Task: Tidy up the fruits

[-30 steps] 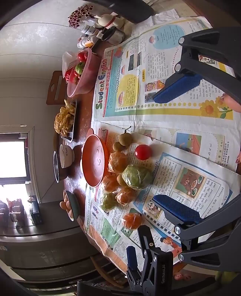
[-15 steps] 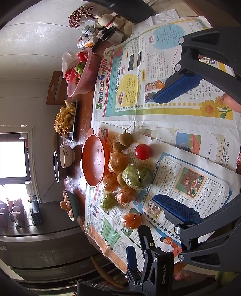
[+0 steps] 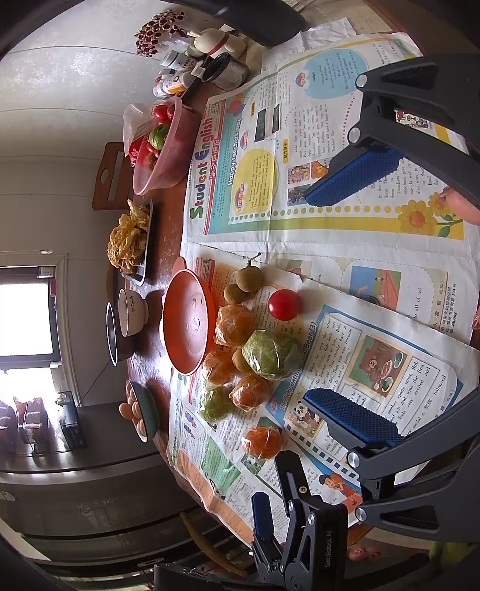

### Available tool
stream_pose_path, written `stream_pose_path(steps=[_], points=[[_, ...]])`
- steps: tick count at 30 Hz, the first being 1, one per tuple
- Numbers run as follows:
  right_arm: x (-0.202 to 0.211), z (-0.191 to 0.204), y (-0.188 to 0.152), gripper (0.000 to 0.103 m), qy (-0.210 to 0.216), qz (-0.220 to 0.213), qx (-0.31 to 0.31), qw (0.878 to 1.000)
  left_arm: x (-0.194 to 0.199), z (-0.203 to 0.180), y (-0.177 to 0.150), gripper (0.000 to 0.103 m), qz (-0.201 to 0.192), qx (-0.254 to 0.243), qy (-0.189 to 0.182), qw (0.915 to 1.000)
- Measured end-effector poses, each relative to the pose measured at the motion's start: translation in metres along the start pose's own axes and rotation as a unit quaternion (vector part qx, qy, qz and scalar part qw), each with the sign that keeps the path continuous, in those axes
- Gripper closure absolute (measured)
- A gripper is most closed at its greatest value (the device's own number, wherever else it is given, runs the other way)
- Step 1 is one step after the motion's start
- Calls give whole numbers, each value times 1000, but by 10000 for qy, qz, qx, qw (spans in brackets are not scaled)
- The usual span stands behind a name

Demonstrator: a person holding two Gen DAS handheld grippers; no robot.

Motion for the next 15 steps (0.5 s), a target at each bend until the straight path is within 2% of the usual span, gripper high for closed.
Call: stream_pose_path(steps=[15], points=[[-4,-3,0,4,20,53,-26,10000,-4,-1,-1,9,43,-5,-27,10000]])
Point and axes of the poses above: each gripper's, at about its wrist camera, not at the fingertips, and x roughly against the way its jaws point, z to its left, y to its top, the point moved 4 cm from there along -x, roughly the way its jaws point, and after that the axes turned 8 degrees about -z, right-handed, at the moved point
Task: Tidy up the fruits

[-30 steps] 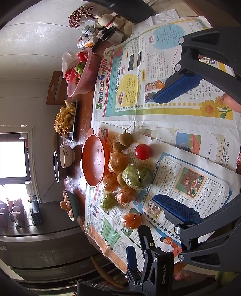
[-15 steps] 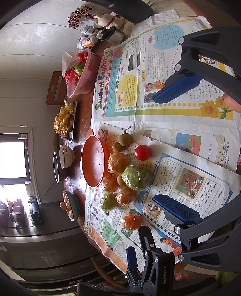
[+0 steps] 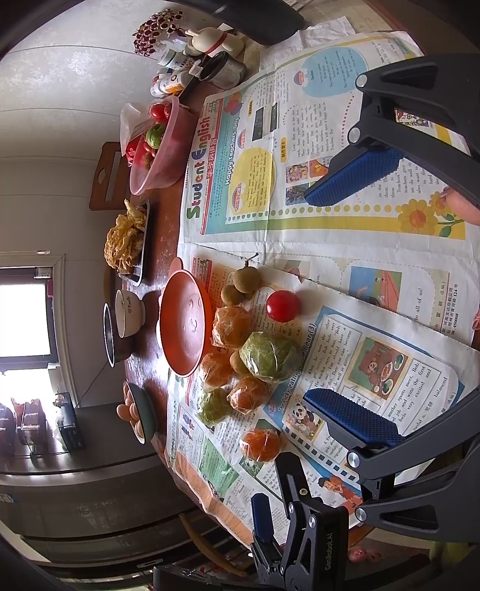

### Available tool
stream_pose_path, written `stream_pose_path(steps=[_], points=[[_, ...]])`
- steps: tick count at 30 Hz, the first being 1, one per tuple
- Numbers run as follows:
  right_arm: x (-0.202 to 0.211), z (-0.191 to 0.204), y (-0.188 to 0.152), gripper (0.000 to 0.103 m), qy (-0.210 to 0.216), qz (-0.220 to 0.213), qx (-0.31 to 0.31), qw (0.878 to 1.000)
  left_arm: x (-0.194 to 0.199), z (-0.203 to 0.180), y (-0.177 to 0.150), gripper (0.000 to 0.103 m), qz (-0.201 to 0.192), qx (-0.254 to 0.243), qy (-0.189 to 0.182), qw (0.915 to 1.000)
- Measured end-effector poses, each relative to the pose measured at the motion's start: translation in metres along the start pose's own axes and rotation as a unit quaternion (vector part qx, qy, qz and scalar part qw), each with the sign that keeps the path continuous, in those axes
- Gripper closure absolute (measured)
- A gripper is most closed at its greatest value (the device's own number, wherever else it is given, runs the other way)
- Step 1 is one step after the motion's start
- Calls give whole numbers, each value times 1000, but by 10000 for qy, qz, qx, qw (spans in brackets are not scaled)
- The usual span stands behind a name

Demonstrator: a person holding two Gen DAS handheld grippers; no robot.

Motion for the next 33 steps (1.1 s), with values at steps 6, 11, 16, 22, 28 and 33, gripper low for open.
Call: stream_pose_path(steps=[6,11,16,22,28,33], points=[[-4,-1,0,4,-9,38,-13,10000,-7,3,0,9,65,28,-17,10000],[-13,-4,1,4,-59,122,19,9999,-14,11,-1,9,143,75,31,9999],[-29,-11,1,4,-116,263,58,9996,-24,23,0,9,205,166,138,9996],[-47,-20,-1,5,-160,410,137,9989,-32,32,1,9,291,230,112,9992],[-59,-18,3,25,21,488,256,9985,-36,32,5,10,309,106,67,9994],[-68,-13,5,40,235,572,311,9976,-40,30,7,18,378,39,-34,9993]])
Point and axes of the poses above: each gripper's, at about its wrist camera, not at the fingertips, and x roughly against the way its jaws point, z to its left, y to its top, the point moved 4 cm from there along -x, roughly the way its jaws point, and after that the axes turned 8 degrees about -z, right-handed, at the moved point
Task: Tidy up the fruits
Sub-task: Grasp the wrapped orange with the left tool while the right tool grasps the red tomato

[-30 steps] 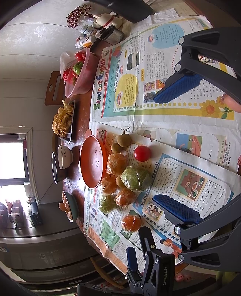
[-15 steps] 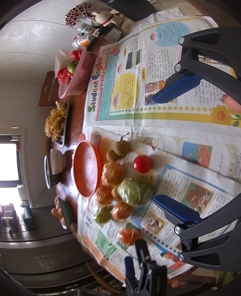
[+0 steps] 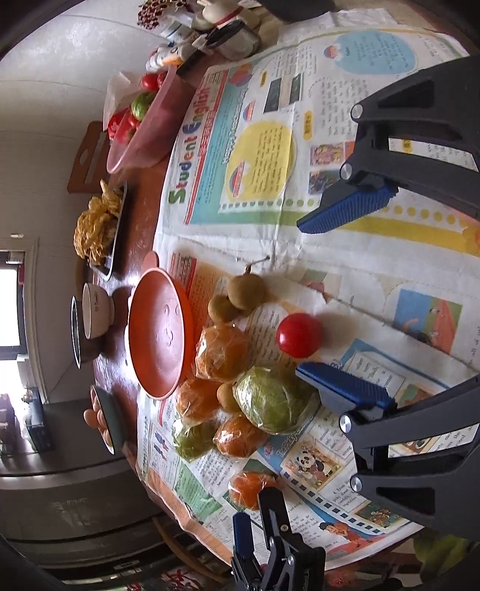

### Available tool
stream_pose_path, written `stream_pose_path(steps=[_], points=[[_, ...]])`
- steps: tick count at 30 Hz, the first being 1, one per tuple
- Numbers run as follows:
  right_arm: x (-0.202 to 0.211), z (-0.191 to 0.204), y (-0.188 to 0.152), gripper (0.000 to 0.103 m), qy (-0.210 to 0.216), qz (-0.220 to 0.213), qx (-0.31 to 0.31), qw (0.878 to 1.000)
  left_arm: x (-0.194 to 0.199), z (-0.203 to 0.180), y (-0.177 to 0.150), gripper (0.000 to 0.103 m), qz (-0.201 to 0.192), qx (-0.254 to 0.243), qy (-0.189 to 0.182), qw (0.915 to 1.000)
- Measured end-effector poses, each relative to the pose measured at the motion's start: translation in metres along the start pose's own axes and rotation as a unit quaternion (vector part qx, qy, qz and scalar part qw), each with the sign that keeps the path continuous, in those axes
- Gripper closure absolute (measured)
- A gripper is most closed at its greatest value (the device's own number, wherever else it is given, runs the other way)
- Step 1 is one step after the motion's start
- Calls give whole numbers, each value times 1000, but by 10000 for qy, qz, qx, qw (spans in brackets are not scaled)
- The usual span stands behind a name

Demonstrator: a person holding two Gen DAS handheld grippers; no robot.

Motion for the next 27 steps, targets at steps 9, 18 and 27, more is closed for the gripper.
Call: stream_pose_path(steps=[9,18,27], points=[[-12,11,4,75,473,100,63,9988,-7,-6,1,46,114,-94,-205,9997],[-11,7,3,77,604,69,-34,9981,-14,-12,4,67,138,-166,-321,9993],[3,1,14,77,655,-146,-125,9977,-11,-12,10,68,140,-158,-422,9989]])
Point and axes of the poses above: each gripper's, at about its wrist camera, not at the fingertips, and x roughly against the way its jaws point, z to its left, y to its top, the point moved 4 cm from there along -x, roughly the way its jaws point, and after that the axes turned 8 degrees about -z, right-handed, at the moved point
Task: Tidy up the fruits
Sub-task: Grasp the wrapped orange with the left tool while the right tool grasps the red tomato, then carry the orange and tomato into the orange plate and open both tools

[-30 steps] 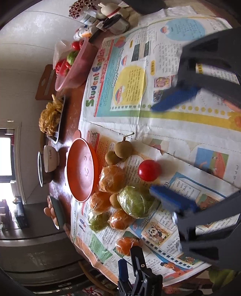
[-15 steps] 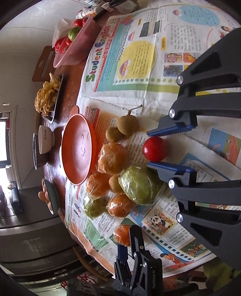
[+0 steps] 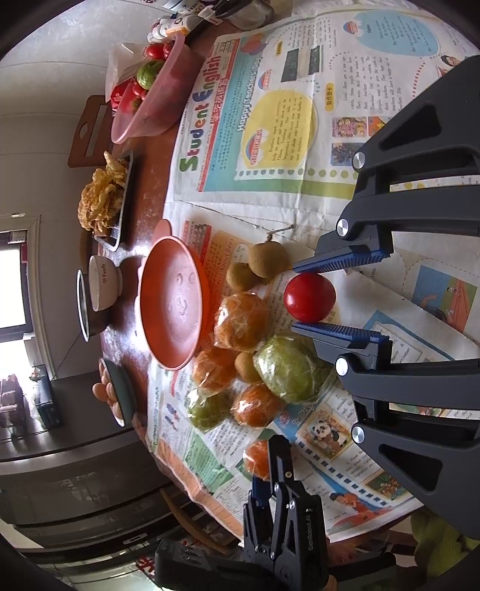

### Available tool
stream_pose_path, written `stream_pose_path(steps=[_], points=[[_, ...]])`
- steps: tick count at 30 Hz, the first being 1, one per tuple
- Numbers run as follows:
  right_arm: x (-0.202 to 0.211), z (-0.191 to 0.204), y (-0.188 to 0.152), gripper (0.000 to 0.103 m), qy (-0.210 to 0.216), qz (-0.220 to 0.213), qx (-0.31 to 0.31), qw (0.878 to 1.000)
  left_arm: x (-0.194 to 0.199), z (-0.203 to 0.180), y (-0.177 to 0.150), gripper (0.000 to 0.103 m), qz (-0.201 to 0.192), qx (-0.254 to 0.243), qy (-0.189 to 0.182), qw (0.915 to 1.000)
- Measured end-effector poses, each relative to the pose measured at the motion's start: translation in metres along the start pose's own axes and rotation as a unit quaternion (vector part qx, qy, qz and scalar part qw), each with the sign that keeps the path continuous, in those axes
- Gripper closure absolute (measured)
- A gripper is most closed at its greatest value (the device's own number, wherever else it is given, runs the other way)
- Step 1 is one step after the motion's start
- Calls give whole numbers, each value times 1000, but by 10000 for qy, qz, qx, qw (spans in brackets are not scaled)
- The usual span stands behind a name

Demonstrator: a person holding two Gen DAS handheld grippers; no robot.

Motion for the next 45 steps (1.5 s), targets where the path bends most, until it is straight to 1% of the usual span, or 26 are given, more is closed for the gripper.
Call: stream_pose_path(steps=[4,9,14,16,22,29,37,45], points=[[5,1,10,77,49,-125,5,9999,6,0,11,68,-118,16,-36,9999],[5,1,23,77,103,-216,36,9997,8,-2,34,68,-256,-21,-77,9996],[-1,0,36,77,139,-262,75,9995,1,-2,55,68,-274,10,-150,9995],[-4,-1,43,77,160,-282,116,9994,-3,-2,64,68,-263,26,-220,9994],[-17,-2,59,77,208,-293,207,9991,-21,-2,87,68,-209,42,-263,9994],[-36,-8,72,77,239,-231,236,9992,-50,-4,114,69,-97,-28,-323,9994],[-57,-11,80,77,266,-106,295,9992,-76,-8,125,69,75,-128,-357,9993],[-79,-11,81,77,298,94,383,9988,-96,-7,130,69,229,-128,-382,9989]])
Point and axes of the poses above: each gripper's, at about its wrist camera, not at the fingertips, and x roughly against the way its jaws point, z to its left, y to its top, the point moved 4 cm from there along -x, roughly the way its jaws point, and after that the axes turned 8 degrees about -z, right-handed, at the moved point
